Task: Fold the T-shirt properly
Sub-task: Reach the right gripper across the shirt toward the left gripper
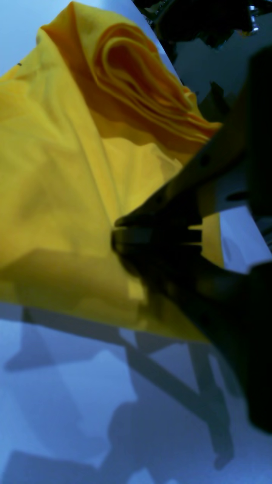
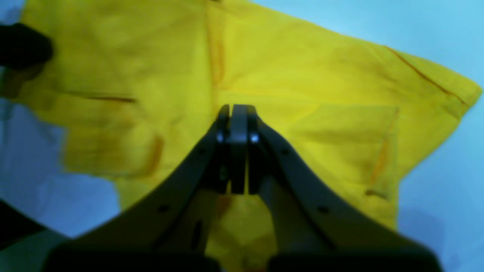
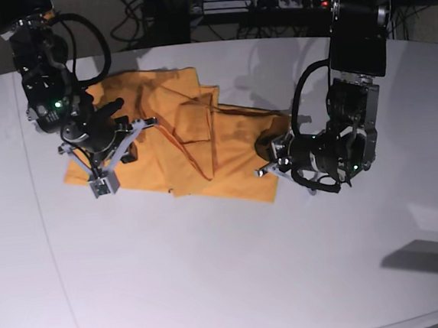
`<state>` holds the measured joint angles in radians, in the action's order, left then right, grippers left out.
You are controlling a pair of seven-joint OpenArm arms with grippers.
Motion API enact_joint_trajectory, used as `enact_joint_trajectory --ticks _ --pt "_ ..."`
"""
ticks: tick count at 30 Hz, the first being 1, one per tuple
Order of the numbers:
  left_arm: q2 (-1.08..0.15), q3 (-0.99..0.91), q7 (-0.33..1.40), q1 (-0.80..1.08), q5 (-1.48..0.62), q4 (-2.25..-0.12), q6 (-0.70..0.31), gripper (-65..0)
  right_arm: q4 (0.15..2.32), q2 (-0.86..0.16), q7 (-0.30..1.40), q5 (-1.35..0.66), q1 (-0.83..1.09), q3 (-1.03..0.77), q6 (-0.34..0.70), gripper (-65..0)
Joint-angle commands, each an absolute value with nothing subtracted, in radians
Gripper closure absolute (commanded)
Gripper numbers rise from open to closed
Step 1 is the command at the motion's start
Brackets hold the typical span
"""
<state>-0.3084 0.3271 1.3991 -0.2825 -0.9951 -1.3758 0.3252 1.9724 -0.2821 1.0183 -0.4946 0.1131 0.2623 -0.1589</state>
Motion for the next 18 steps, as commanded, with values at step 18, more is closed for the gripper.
enact_joint_trajectory --ticks 18 --pt "-0.323 0.318 1.396 -0.265 -0.937 -1.386 0.334 0.0 1.995 -0.223 0.895 -0.740 0.007 0.581 -0.160 0.0"
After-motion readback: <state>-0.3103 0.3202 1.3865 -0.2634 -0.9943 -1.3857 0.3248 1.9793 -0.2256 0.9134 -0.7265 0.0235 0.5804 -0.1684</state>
